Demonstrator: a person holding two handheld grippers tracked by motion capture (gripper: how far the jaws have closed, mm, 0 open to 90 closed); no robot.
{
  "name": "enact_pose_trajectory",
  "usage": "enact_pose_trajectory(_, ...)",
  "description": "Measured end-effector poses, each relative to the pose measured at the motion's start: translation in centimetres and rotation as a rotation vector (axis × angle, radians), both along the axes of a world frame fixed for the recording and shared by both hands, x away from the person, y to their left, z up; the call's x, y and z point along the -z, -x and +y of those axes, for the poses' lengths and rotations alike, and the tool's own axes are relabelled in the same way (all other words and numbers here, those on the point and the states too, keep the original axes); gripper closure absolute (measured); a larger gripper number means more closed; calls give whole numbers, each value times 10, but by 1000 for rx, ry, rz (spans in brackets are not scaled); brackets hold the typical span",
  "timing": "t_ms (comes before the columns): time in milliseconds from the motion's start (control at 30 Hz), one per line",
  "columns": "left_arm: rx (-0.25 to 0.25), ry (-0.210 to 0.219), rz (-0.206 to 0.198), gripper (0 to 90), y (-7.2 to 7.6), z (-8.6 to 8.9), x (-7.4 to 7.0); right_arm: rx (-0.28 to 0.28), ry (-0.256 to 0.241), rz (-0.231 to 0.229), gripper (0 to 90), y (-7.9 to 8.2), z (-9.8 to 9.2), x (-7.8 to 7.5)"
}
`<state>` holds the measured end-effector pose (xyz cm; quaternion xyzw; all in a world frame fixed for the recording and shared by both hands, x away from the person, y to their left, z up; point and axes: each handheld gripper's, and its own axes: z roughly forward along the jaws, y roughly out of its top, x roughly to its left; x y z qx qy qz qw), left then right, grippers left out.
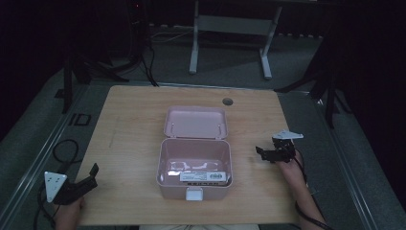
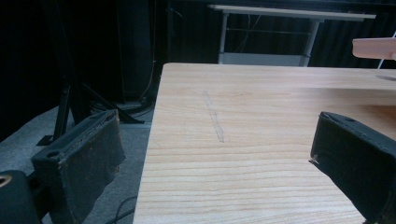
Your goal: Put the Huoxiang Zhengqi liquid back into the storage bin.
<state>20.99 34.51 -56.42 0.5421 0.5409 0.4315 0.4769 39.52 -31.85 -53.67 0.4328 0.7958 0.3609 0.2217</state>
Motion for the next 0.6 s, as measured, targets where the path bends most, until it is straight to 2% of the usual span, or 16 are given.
enact_pose_trajectory(133,1,0,0,26,0,0,0,45,14,-26,108,4,-5,4)
enact_pose_trajectory(267,-1,0,0,26,0,0,0,81,7,-48,108,7,-9,4)
enact_pose_trajectory(367,1,2,-1,26,0,0,0,118,-16,-61,108,11,-16,4)
enact_pose_trajectory(600,2,0,1,26,0,0,0,205,-23,-89,108,20,-29,4)
